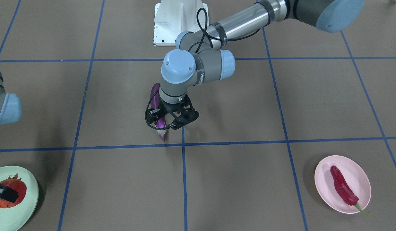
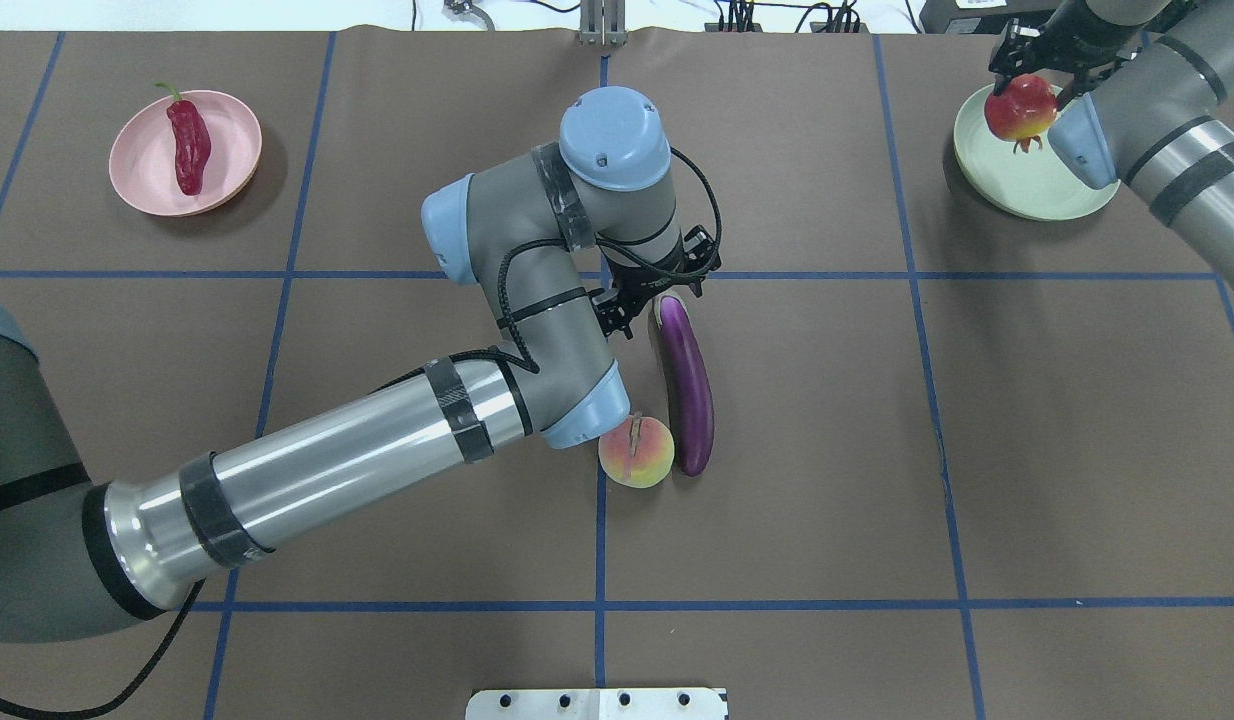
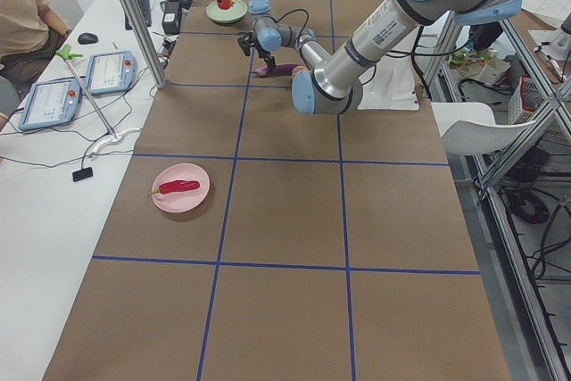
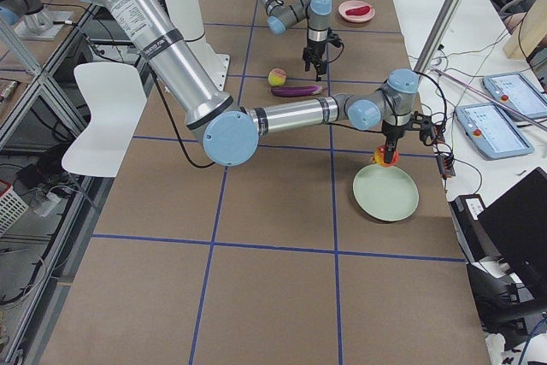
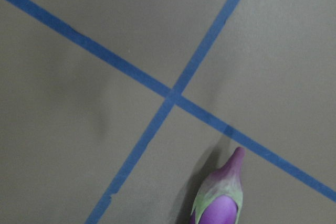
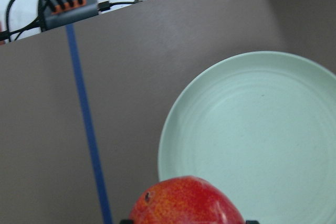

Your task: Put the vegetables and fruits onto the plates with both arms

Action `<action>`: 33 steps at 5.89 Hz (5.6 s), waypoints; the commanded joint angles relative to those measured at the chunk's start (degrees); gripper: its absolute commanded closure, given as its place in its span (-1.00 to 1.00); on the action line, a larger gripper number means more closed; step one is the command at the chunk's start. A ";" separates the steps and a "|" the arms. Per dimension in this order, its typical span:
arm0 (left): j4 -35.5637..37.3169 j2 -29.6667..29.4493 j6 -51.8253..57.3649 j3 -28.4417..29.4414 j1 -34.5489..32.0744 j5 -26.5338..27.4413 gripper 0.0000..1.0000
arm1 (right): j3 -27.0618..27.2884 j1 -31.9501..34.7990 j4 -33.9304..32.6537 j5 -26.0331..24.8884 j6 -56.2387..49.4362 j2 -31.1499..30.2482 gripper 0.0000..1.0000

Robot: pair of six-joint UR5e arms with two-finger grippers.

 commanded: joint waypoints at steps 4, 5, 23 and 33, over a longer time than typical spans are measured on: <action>-0.14 -2.28 5.02 4.46 3.19 3.71 -0.88 | -5.66 -1.27 3.82 -6.22 -1.17 0.27 -0.99; -0.14 -2.37 5.03 5.16 3.28 3.71 -0.88 | -5.31 -1.36 4.18 -6.41 -1.43 0.09 -1.00; -7.78 10.99 45.04 25.73 -37.78 -8.59 1.00 | 34.99 -41.08 -5.31 -7.98 40.67 -0.73 -1.00; -14.90 13.01 38.52 25.21 -33.19 -8.41 -1.00 | 30.03 -42.49 -13.39 -7.82 36.27 4.40 -1.00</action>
